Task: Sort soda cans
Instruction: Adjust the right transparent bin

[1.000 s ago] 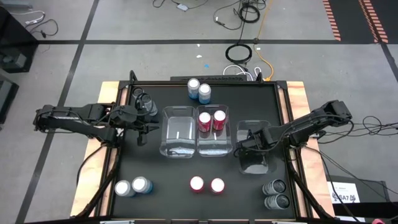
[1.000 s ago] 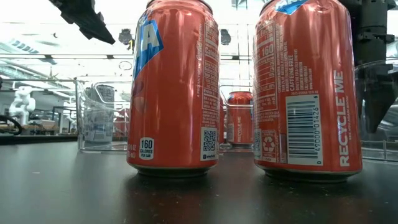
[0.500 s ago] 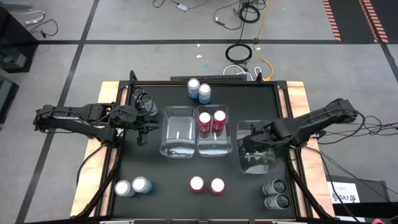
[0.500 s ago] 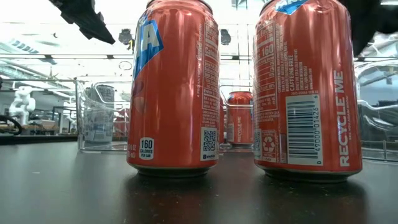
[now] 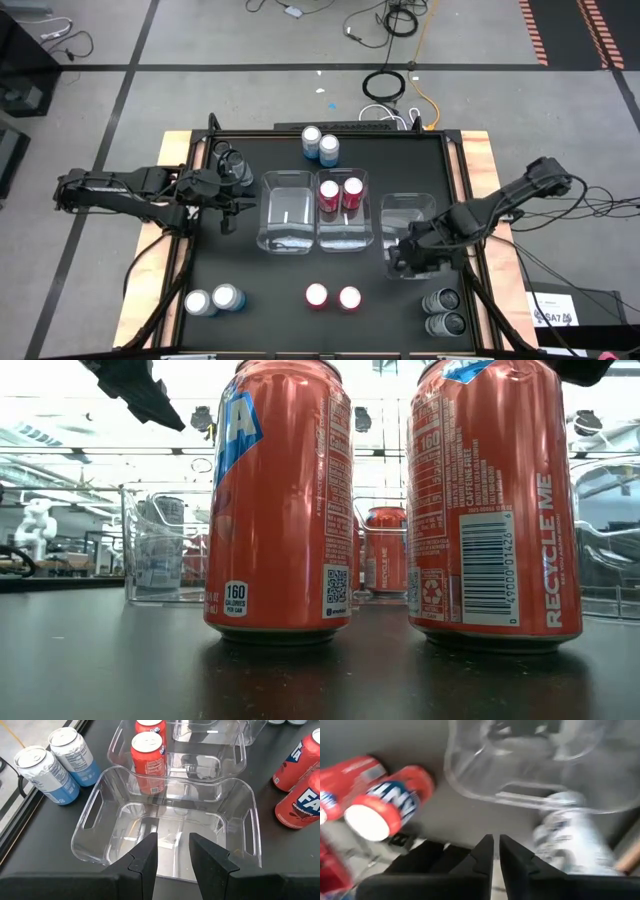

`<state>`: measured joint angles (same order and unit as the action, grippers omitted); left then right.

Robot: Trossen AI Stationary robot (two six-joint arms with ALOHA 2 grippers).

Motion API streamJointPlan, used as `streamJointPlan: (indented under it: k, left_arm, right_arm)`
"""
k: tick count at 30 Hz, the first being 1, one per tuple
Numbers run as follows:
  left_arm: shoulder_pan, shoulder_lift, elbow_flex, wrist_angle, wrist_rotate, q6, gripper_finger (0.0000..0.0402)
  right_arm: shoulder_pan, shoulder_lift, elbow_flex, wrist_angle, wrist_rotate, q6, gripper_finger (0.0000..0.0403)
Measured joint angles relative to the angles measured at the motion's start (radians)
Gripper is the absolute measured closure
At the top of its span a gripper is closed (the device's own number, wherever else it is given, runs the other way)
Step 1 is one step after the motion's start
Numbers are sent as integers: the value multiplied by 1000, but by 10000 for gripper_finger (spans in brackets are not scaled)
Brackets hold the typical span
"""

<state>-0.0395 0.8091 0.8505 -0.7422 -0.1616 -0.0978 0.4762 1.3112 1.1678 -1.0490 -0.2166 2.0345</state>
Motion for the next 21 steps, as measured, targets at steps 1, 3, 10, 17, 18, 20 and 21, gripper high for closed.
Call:
streamJointPlan:
  k: [1, 3, 10, 17, 18, 20, 21]
  left_arm:
    - [0, 0, 0, 0, 0, 0, 278]
    - [0, 0, 0, 0, 0, 0, 278]
    - [0, 0, 0, 0, 0, 7, 278]
    - [0, 0, 0, 0, 0, 9, 278]
    - [0, 0, 0, 0, 0, 9, 278]
    - [0, 0, 0, 0, 0, 9, 278]
    - [0, 0, 0, 0, 0, 9, 278]
  right_arm:
    - [8, 1, -19, 40, 0, 7, 388]
    - [21, 0, -60, 123, 0, 32, 396]
    - [65, 0, -152, 166, -78, 129, 402]
    - [70, 0, -162, 126, -73, 138, 403]
    - [70, 0, -162, 122, -73, 135, 403]
    - [70, 3, -162, 102, -72, 130, 403]
    - [70, 3, -162, 86, -72, 126, 403]
